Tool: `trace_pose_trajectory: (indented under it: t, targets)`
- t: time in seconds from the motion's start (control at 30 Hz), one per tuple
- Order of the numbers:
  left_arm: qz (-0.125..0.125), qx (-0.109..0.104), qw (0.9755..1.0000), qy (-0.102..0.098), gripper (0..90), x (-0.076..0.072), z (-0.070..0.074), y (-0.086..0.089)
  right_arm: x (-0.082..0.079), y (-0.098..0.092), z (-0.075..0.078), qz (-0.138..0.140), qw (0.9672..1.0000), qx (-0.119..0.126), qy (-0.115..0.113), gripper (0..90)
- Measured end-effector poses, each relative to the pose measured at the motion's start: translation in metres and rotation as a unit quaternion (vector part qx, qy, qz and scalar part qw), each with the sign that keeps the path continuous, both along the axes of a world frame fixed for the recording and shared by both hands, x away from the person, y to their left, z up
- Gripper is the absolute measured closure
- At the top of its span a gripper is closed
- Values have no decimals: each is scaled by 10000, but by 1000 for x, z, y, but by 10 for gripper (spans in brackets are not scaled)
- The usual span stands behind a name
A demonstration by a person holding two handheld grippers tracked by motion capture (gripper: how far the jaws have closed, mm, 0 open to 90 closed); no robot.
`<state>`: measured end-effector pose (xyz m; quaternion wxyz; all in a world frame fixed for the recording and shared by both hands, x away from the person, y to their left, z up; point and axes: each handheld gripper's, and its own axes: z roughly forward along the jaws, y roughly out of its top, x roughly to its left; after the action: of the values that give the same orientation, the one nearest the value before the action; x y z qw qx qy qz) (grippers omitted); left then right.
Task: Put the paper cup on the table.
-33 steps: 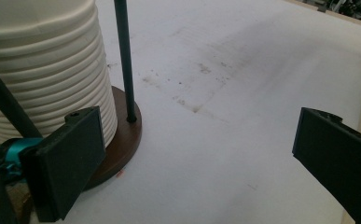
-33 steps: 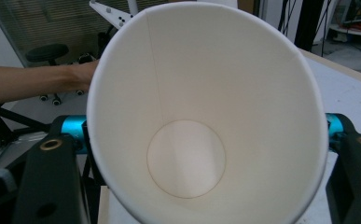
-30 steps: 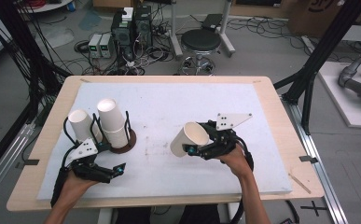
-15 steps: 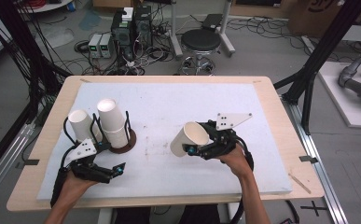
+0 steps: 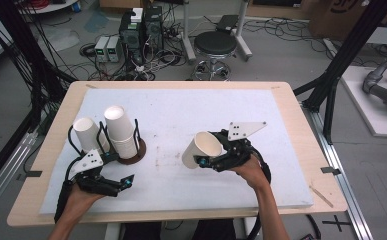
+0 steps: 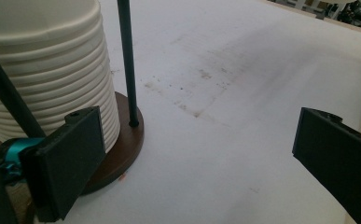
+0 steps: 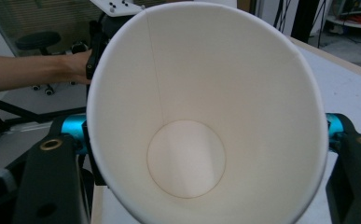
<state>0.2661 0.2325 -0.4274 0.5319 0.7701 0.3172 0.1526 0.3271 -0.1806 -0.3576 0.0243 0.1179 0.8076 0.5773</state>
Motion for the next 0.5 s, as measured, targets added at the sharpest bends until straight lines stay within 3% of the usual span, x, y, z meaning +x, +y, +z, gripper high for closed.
trace_pose_trajectory:
  t: [0.5]
  targets:
    - [0, -7, 10000, -15, 23, 0, -3, 0, 4, 19, -8, -190, 9972, -710, -173, 282]
